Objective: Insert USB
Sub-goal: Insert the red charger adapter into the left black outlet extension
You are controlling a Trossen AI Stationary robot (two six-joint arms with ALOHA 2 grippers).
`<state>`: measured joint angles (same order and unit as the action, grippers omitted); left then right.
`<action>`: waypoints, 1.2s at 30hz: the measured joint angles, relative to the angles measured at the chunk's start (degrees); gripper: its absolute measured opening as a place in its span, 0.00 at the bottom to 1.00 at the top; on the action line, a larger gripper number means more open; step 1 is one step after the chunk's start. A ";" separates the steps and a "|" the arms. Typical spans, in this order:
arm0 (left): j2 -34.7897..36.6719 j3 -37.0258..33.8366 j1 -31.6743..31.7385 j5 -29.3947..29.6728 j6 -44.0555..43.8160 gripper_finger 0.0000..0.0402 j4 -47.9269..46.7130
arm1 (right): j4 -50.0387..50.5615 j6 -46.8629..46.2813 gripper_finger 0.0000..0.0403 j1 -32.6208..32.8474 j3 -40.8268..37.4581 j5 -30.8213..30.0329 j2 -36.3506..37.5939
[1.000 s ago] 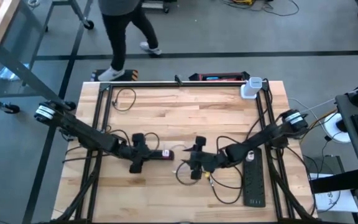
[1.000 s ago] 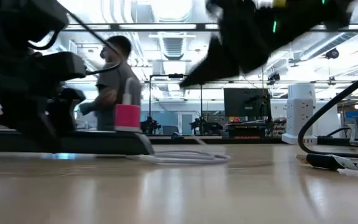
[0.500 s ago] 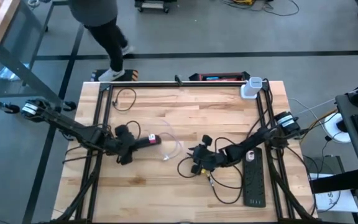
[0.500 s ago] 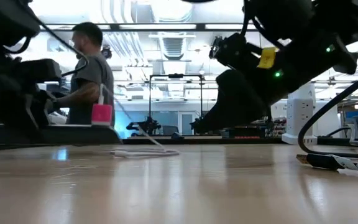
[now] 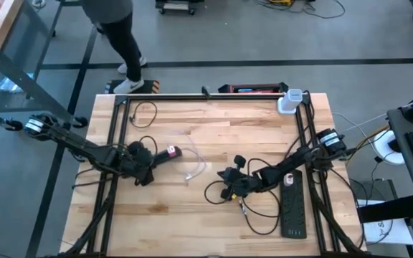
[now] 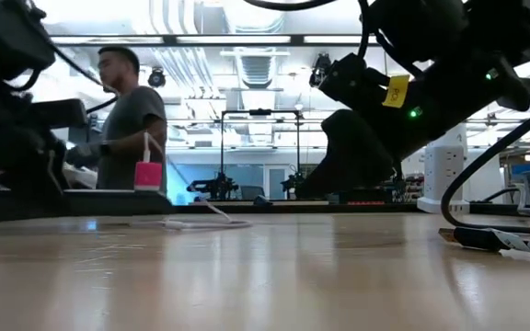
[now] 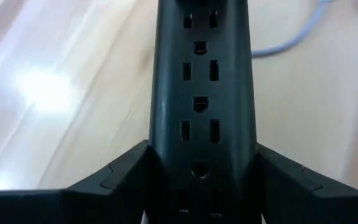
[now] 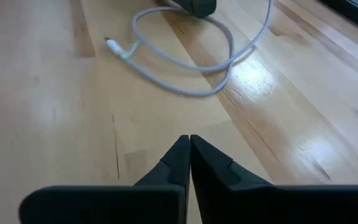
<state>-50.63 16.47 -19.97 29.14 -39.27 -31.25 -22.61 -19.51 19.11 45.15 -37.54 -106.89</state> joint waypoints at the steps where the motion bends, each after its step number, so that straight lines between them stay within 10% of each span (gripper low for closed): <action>1: 0.06 -0.38 0.00 -0.02 -1.27 0.55 -0.48 | 0.00 0.00 0.01 0.00 0.00 0.01 0.01; 36: -0.05 5.30 8.18 -2.49 -20.13 0.81 -8.65 | 0.10 3.61 0.01 1.25 0.09 6.21 0.72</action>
<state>-50.68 21.77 -11.79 26.65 -59.40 -39.91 -22.51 -15.90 20.36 45.23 -31.33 -106.17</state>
